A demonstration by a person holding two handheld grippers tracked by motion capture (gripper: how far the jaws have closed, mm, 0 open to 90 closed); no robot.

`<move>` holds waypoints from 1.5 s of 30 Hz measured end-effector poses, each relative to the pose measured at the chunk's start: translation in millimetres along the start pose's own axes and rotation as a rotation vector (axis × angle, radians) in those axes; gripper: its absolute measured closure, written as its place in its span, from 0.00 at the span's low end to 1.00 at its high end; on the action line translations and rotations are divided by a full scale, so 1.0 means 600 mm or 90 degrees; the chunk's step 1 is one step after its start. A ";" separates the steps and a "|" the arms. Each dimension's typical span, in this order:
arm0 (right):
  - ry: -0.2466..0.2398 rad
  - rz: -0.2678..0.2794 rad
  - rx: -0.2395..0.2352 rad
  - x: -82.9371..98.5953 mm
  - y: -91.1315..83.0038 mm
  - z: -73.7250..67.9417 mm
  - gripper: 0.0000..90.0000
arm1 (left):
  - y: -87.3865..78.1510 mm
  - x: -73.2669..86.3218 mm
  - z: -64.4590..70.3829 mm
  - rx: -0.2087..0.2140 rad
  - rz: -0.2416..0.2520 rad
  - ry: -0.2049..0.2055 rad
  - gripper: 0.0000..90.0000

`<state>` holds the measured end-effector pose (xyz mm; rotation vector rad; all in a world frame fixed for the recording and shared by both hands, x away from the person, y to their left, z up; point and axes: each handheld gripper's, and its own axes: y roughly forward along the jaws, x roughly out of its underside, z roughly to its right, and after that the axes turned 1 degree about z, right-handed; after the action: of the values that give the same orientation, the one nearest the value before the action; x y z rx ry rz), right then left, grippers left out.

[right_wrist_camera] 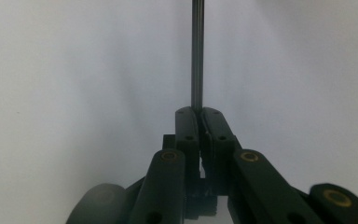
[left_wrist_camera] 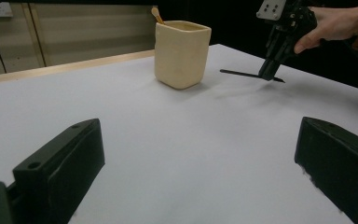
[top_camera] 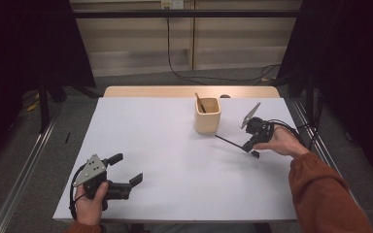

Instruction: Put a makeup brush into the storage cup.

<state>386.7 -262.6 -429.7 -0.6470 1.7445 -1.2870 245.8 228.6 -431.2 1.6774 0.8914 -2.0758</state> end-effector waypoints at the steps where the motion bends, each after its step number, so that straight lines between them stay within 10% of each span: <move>1: 0.001 0.008 -0.011 0.003 0.000 0.000 0.96 | 0.000 0.000 0.000 0.000 0.000 -0.002 0.02; 45: 0.095 0.446 -0.036 0.082 -0.070 -0.016 0.96 | -0.001 -0.001 -0.002 -0.001 0.001 -0.003 0.02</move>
<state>350.7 -311.1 -405.5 0.0558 1.8897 -0.8058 246.4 229.4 -430.8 1.6709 0.8895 -2.0772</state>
